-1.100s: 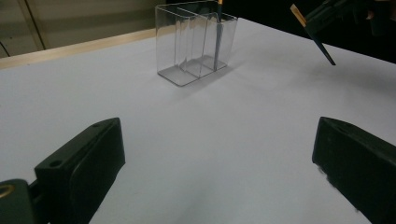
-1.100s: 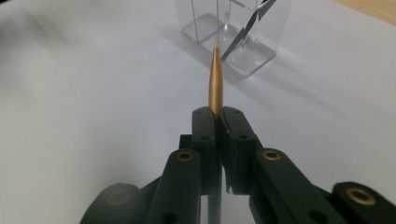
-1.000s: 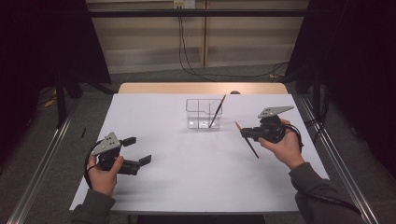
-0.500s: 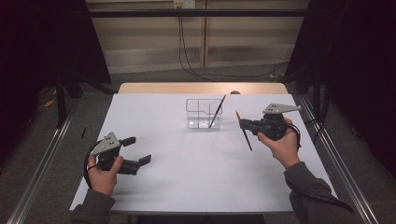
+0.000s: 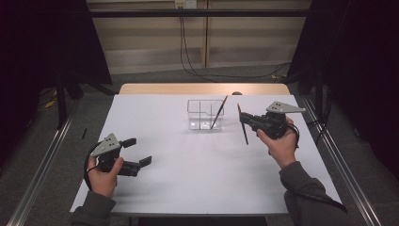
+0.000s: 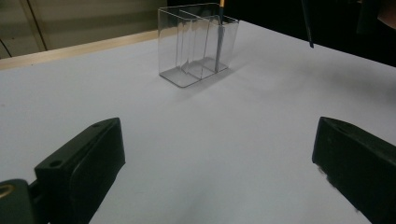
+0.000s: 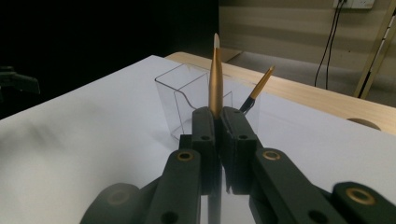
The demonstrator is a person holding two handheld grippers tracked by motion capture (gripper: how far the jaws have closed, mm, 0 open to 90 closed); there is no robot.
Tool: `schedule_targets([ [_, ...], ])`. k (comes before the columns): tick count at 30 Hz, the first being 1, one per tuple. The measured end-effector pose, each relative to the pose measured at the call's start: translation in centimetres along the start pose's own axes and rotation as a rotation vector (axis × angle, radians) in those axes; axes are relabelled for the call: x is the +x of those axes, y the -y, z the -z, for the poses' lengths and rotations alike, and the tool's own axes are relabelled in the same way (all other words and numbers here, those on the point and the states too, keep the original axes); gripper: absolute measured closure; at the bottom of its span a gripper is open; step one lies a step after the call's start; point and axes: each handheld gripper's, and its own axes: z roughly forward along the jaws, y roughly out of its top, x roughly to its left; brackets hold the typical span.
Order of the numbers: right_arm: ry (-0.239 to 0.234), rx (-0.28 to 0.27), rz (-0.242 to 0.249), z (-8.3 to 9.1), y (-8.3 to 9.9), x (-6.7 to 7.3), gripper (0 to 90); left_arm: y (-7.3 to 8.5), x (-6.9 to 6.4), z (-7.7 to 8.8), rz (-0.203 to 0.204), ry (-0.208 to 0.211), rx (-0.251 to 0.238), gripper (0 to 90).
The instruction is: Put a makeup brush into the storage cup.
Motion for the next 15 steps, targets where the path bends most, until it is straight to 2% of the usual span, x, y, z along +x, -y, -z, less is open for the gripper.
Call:
schedule_targets([
  [2,0.001,-0.012,-0.002,-0.09,-0.09,0.03,84.3,-0.05,-0.08,0.10,-0.003,-0.028,0.011,2.2],
  [4,0.007,-0.027,0.000,-0.15,-0.17,0.05,84.3,-0.04,-0.09,0.09,-0.003,-0.028,0.011,2.2],
  [5,0.005,-0.032,-0.002,-0.18,-0.19,0.03,84.3,0.01,0.01,0.02,0.000,0.000,0.000,2.2],
  [15,0.018,-0.098,-0.021,-0.46,-0.48,0.05,84.3,0.03,0.08,0.06,-0.004,-0.001,0.002,2.2],
])
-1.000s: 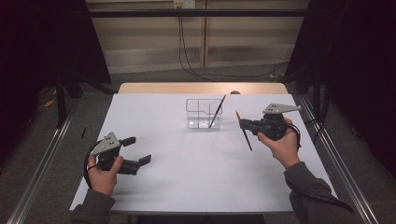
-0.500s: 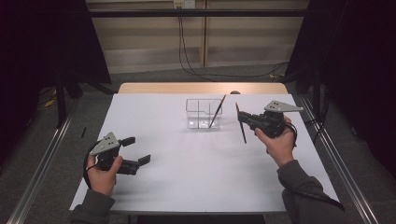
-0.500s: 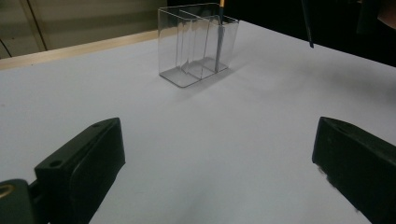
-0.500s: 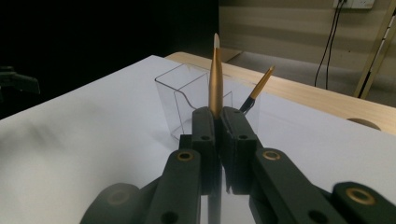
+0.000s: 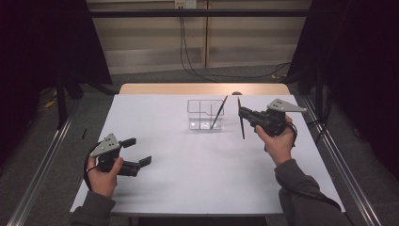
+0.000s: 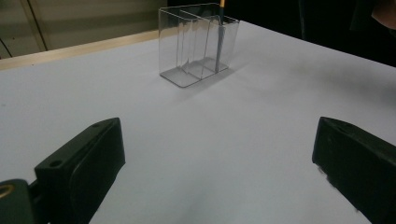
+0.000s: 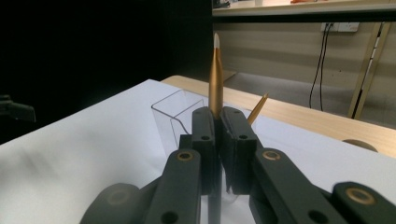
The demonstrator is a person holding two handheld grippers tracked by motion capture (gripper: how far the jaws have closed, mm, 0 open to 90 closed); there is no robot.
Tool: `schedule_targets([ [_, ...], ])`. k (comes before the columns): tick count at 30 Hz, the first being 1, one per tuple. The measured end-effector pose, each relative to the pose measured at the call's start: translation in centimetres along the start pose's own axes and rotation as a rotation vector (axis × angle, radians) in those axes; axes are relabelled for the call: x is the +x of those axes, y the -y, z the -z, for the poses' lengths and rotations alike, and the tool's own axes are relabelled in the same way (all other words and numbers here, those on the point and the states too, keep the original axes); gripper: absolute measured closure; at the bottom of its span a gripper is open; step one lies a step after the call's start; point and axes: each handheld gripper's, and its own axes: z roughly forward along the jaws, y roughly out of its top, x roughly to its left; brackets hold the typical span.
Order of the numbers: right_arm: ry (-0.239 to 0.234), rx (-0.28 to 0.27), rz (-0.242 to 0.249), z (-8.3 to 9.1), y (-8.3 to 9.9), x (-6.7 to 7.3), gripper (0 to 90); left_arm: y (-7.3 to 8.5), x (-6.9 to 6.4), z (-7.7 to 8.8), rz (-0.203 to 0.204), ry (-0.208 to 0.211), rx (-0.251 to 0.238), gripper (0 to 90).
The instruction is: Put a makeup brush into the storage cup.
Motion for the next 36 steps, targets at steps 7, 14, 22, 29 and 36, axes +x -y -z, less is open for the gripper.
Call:
schedule_targets([
  [7,0.007,-0.044,-0.012,-0.2,-0.3,-0.1,84.3,-0.1,-0.1,0.1,0.000,-0.026,0.006,2.2],
  [14,0.017,-0.087,-0.023,-0.4,-0.4,-0.2,84.3,0.0,0.0,0.1,0.003,-0.003,0.000,2.2],
  [22,0.019,-0.125,-0.025,-0.6,-0.5,-0.3,84.3,0.0,0.1,0.1,0.004,-0.001,-0.004,2.2],
  [29,0.023,-0.147,-0.029,-0.8,-0.6,-0.3,84.3,0.1,0.1,0.1,0.007,0.000,-0.005,2.2],
  [36,0.019,-0.167,-0.026,-1.1,-0.8,-0.3,84.3,0.0,0.0,0.1,0.003,-0.021,0.005,2.2],
])
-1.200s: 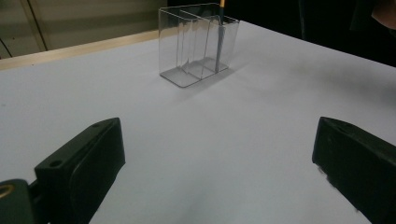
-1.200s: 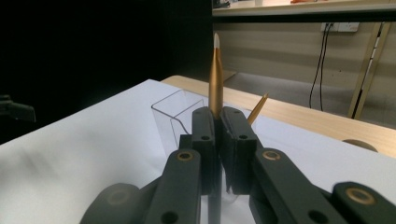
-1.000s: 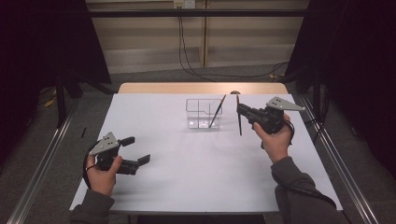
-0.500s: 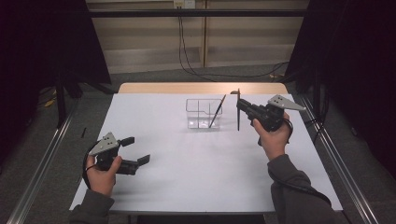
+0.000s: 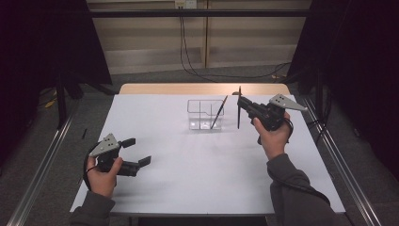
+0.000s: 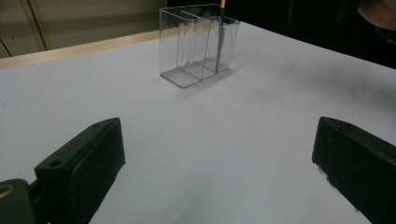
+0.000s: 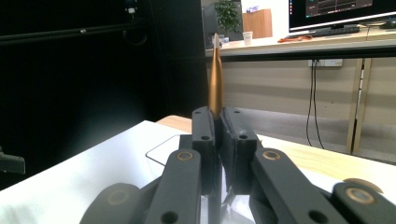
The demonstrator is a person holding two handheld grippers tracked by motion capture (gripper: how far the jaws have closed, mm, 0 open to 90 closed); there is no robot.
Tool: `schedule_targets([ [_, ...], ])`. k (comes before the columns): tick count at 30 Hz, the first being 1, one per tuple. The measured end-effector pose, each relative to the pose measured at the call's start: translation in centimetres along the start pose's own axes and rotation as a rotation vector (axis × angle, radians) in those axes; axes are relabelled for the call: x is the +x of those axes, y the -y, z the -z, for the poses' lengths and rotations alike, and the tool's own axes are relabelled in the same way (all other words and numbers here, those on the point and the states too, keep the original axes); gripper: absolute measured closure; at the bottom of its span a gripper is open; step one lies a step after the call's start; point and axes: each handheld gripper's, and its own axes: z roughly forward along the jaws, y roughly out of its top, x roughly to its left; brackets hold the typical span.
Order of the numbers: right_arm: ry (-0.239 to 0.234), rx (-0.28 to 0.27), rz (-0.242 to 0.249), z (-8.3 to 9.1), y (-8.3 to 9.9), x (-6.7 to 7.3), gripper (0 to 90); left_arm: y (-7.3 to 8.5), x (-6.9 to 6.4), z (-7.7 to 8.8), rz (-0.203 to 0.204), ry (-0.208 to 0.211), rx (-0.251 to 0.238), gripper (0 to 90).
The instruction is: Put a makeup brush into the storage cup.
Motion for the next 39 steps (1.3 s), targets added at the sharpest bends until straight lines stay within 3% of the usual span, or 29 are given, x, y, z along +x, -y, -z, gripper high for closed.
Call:
schedule_targets([
  [7,0.010,-0.010,0.006,-0.4,-0.2,0.0,84.3,0.1,0.1,-0.1,0.004,0.026,-0.009,2.2],
  [19,0.017,-0.028,0.003,-1.2,-0.6,-0.3,84.3,0.2,0.2,-0.1,0.005,0.029,-0.007,2.2],
  [20,0.016,-0.032,0.001,-1.3,-0.6,-0.3,84.3,0.1,0.1,-0.1,0.005,0.007,0.002,2.2],
  [22,0.016,-0.030,0.001,-1.5,-0.6,-0.3,84.3,0.1,0.1,-0.1,0.005,0.004,0.002,2.2],
  [34,0.024,-0.055,0.010,-2.4,-1.3,-0.3,84.3,0.2,0.2,-0.1,0.016,0.034,-0.010,2.2],
  [36,0.024,-0.057,0.010,-2.5,-1.4,-0.3,84.3,0.2,0.1,-0.1,0.016,0.013,0.001,2.2],
  [39,0.027,-0.056,0.013,-2.7,-1.4,-0.3,84.3,0.2,0.1,-0.1,0.017,0.016,-0.001,2.2],
])
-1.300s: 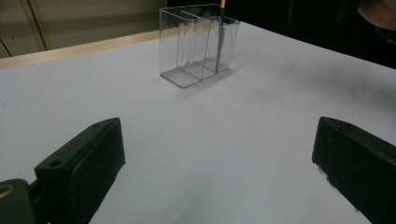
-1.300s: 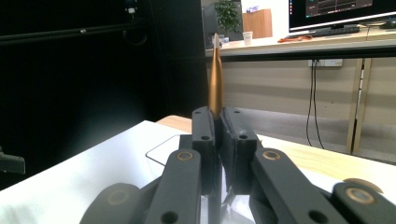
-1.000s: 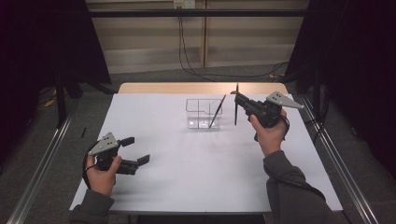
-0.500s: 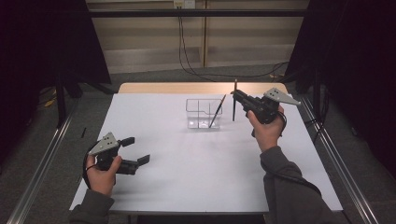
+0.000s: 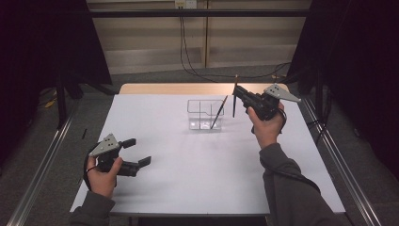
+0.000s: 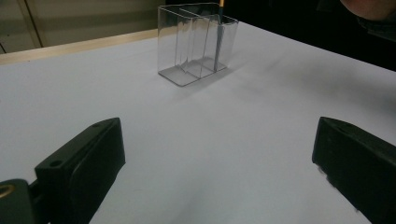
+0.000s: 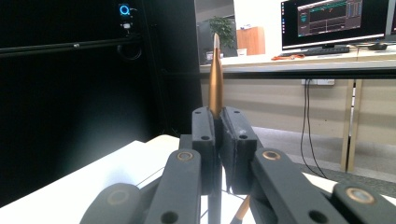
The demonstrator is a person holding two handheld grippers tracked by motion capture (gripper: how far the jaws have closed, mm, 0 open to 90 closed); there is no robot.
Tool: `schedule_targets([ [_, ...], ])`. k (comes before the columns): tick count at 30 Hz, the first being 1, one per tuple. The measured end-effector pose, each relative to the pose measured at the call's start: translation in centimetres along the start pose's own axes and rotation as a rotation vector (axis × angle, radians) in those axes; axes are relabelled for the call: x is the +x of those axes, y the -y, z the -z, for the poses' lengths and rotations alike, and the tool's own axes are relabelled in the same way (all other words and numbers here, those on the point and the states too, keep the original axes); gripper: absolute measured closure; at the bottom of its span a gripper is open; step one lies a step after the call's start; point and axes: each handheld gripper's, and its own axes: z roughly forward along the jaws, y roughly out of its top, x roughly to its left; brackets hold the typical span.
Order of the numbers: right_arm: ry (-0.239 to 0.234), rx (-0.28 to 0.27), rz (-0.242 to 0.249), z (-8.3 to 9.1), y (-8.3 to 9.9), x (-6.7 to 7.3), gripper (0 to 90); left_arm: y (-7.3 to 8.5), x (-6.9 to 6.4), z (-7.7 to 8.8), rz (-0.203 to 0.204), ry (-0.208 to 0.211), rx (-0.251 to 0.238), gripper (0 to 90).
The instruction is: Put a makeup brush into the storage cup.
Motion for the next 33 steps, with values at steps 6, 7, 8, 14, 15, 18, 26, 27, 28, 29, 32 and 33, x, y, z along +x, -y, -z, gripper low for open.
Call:
schedule_targets([
  [6,0.002,-0.009,0.000,-0.5,0.0,-0.1,84.3,0.0,0.0,0.0,0.003,0.002,0.000,2.2],
  [7,0.000,-0.011,-0.003,-0.5,0.0,-0.1,84.3,0.0,0.0,0.0,0.004,0.002,-0.001,2.2],
  [8,0.003,-0.012,-0.002,-0.6,0.0,-0.1,84.3,0.1,0.1,-0.1,0.004,0.015,-0.006,2.2],
  [14,0.005,-0.019,0.001,-1.0,0.0,-0.2,84.2,0.1,0.1,0.1,0.008,0.000,-0.006,2.2],
  [15,0.006,-0.020,0.001,-1.1,0.0,-0.2,84.3,0.1,0.1,0.1,0.010,0.005,-0.006,2.2],
  [18,0.008,-0.020,0.003,-1.3,0.0,-0.2,84.3,0.1,0.3,0.0,0.008,0.022,-0.013,2.3],
  [26,0.006,-0.032,-0.001,-2.1,0.4,-0.3,84.2,0.2,0.3,0.0,0.013,0.022,-0.017,2.4],
  [27,0.005,-0.030,-0.003,-2.2,0.5,-0.3,84.2,0.2,0.3,0.0,0.012,0.021,-0.016,2.4],
  [28,0.004,-0.031,-0.001,-2.3,0.5,-0.3,84.2,0.2,0.3,0.0,0.013,0.022,-0.017,2.3],
  [29,0.005,-0.031,0.004,-2.4,0.5,-0.2,84.3,0.2,0.3,0.0,0.013,0.021,-0.017,2.3],
  [32,0.000,-0.033,0.002,-2.7,0.6,-0.3,84.2,0.2,0.2,0.0,0.014,0.023,-0.013,2.3],
  [33,0.000,-0.033,0.003,-2.8,0.6,-0.3,84.3,0.2,0.2,0.0,0.014,0.023,-0.013,2.3],
])
